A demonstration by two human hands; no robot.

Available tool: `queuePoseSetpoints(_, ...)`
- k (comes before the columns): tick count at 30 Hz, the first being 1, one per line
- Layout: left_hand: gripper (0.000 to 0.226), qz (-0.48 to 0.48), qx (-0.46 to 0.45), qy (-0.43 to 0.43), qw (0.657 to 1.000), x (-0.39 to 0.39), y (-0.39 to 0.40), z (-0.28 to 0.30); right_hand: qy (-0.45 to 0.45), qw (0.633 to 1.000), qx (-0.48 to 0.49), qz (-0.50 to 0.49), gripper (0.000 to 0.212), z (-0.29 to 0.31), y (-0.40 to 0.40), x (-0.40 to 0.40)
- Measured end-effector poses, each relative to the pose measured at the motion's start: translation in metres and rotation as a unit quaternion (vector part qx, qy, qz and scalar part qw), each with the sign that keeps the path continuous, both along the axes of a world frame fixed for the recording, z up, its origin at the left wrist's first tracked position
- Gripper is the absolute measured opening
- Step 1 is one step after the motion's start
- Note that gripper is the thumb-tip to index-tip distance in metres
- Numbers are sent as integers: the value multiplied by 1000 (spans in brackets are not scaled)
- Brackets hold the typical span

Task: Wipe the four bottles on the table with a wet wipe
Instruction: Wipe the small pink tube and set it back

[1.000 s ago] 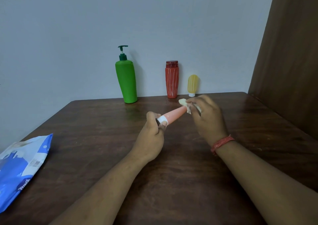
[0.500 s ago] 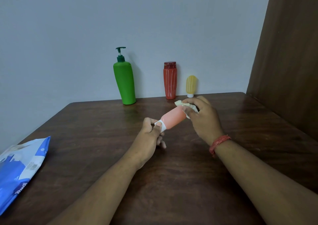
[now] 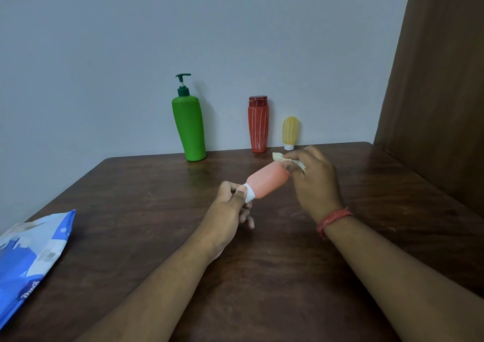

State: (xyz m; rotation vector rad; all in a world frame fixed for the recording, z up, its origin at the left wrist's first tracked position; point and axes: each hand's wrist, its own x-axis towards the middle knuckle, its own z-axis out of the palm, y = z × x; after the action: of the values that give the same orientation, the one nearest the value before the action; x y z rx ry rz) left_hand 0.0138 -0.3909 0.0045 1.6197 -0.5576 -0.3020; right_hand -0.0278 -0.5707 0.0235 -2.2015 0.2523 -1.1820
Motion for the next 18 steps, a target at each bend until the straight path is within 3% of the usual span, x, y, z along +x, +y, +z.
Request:
queuePoseSetpoints(3,21,-7,-35,22,999,-1,3,2,28,992,121,36,11,0,-6,3)
queuePoseSetpoints(6,22,-16,-61,53,997,-3,5,4,47,956,256,135,19,0,-6,4)
queuePoseSetpoints(11,26,-31,-125,90,988,-13,0,6,12,851,440,287,42,2,22,0)
queuePoseSetpoints(14,28,-38,-178,131,975,-19,-5,6,8,827,469,310,38,-3,37,2)
queuePoseSetpoints(18,40,-31,-234,183,954,-23,-10,5,54,851,436,287,30,-13,46,5)
